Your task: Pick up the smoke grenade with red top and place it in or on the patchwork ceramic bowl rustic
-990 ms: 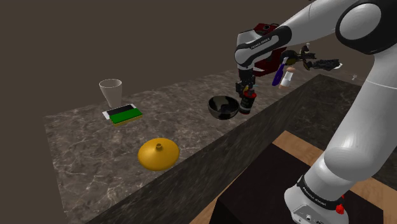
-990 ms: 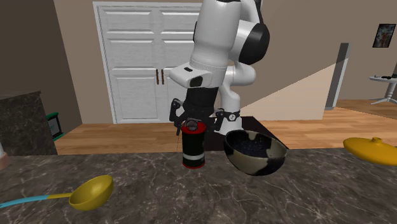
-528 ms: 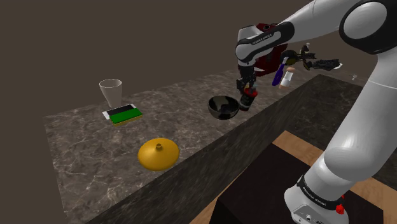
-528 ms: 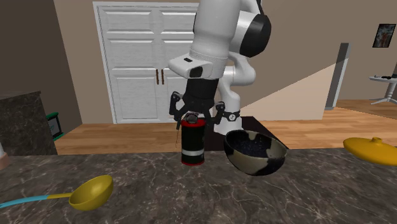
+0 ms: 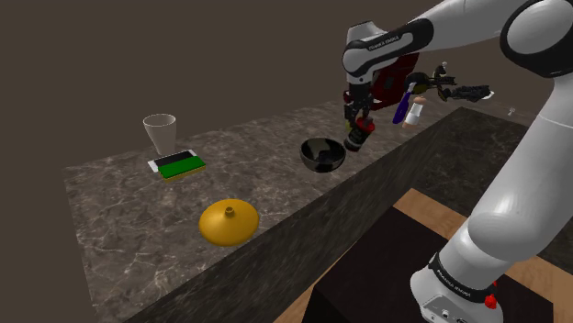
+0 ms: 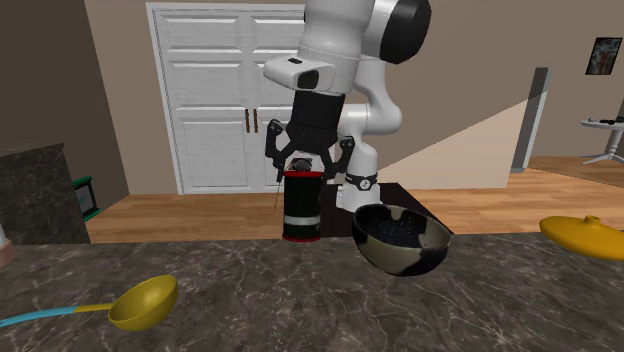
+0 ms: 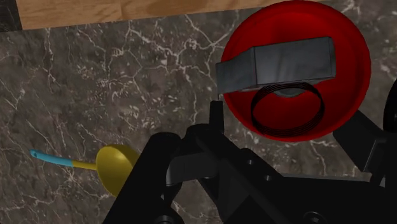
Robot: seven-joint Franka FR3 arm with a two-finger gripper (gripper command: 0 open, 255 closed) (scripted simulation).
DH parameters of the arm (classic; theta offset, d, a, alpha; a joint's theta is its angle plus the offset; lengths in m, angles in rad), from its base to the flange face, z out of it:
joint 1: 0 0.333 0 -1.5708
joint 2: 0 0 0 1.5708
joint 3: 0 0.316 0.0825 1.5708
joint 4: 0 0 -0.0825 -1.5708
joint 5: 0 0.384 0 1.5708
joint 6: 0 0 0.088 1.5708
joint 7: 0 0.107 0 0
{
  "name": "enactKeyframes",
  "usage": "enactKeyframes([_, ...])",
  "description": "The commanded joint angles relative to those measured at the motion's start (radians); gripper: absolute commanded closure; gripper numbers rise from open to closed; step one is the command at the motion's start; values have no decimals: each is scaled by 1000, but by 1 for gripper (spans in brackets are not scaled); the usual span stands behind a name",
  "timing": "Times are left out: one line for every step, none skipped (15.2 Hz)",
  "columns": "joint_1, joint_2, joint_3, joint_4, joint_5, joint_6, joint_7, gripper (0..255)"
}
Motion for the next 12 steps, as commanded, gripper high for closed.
enactKeyframes([1, -7, 1, 25, 1, -31, -6, 255])
enactKeyframes([1, -10, 1, 34, 1, -43, -9, 255])
enactKeyframes([2, -13, 1, 44, 1, -56, -11, 255])
enactKeyframes([2, -16, 1, 54, 2, -69, -13, 255])
enactKeyframes([2, -19, 2, 64, 2, -81, -16, 255])
enactKeyframes([3, -22, 2, 74, 2, -94, -18, 255])
enactKeyframes([3, -24, 2, 85, 2, -106, -20, 255])
enactKeyframes([3, -26, 2, 96, 3, -119, -23, 255])
enactKeyframes([4, -28, 3, 107, 3, -132, -25, 255])
enactKeyframes([4, -30, 3, 118, 3, -145, -28, 255])
enactKeyframes([4, -31, 3, 129, 3, -157, -30, 255])
enactKeyframes([5, -33, 3, 141, 4, -170, -33, 255])
